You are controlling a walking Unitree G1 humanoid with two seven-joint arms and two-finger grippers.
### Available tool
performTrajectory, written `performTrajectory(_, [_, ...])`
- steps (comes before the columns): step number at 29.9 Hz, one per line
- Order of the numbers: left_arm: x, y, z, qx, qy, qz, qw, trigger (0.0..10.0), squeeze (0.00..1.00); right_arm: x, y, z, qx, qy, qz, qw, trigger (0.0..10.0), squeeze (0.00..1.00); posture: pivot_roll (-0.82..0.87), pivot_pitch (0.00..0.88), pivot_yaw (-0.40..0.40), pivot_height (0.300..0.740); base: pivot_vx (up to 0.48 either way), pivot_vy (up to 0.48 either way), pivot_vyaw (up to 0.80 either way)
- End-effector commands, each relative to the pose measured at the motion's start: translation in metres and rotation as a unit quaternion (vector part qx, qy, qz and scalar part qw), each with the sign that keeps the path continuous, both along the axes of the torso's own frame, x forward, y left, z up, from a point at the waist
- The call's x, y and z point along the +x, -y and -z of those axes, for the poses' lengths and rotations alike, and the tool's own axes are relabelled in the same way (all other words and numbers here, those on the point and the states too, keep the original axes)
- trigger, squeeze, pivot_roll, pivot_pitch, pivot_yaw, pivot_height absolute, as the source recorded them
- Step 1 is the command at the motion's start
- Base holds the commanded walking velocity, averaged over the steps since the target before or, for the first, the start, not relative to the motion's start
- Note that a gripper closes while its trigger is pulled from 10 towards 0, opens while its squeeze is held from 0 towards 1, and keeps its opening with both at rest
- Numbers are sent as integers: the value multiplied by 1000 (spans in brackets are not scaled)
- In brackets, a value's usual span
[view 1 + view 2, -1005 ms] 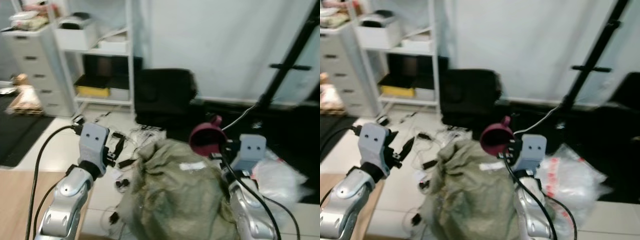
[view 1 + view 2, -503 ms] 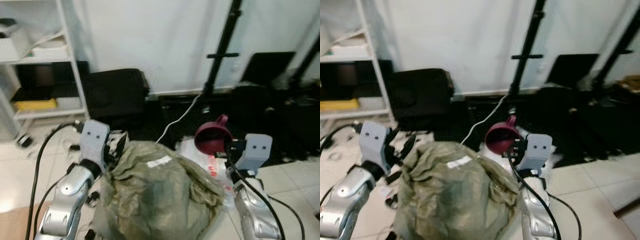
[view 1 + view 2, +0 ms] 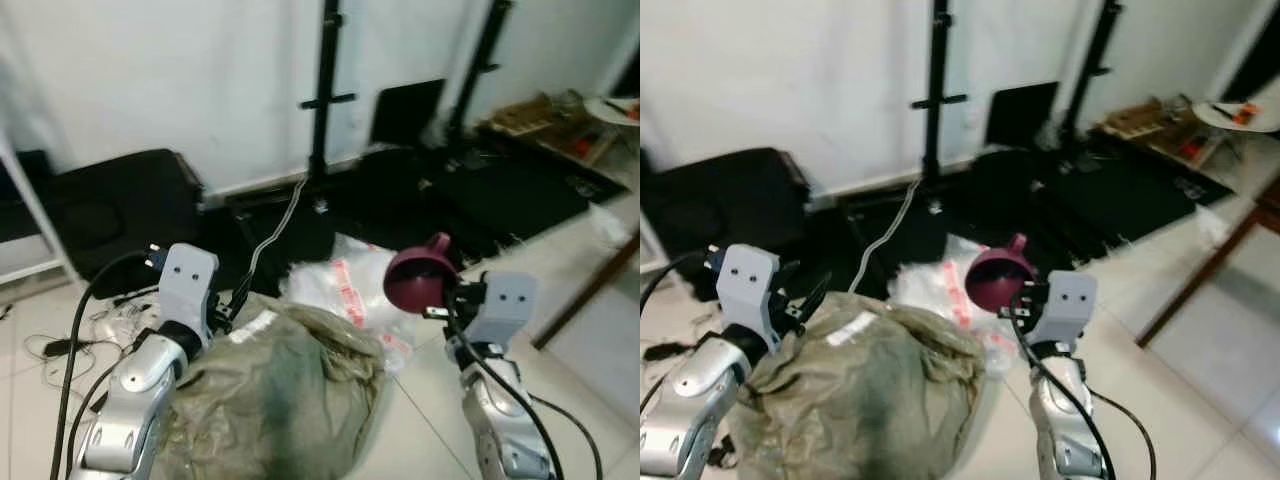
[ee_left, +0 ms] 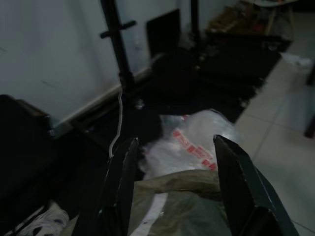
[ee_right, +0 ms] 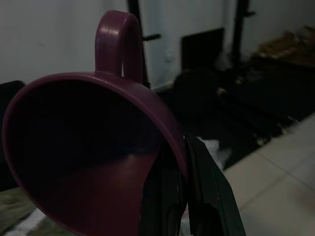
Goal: Setting the table
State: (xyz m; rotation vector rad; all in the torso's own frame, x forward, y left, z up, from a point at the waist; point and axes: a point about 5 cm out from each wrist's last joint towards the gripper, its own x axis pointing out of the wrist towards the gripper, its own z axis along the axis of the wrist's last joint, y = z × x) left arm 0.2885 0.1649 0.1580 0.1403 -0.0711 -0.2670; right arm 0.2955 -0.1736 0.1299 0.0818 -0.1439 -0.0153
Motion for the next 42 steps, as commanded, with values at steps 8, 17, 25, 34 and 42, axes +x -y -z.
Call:
performTrajectory(8, [0, 2, 5, -4, -12, 5, 1000, 10000, 0, -1, 4, 1, 0, -2, 9, 1000, 10000, 0, -19, 8, 70, 740, 0, 0, -800])
performTrajectory(17, [0, 3, 5, -4, -12, 6, 1000, 10000, 0, -1, 4, 1, 0, -2, 10, 1000, 10000, 0, -20, 6, 71, 740, 0, 0, -800])
performTrajectory(25, [0, 4, 6, -4, -14, 8, 1000, 10000, 0, -1, 4, 1, 0, -2, 10, 1000, 10000, 0, -19, 6, 71, 740, 0, 0, -800])
performTrajectory(34, [0, 5, 7, -5, -16, 11, 1000, 10000, 0, -1, 4, 1, 0, -2, 11, 1000, 10000, 0, -20, 6, 71, 740, 0, 0, -800])
performTrajectory(42, [0, 7, 6, -16, -15, 20, 1000, 10000, 0, -1, 5, 0, 0, -1, 12, 1000, 10000, 0, -20, 4, 70, 740, 0, 0, -800])
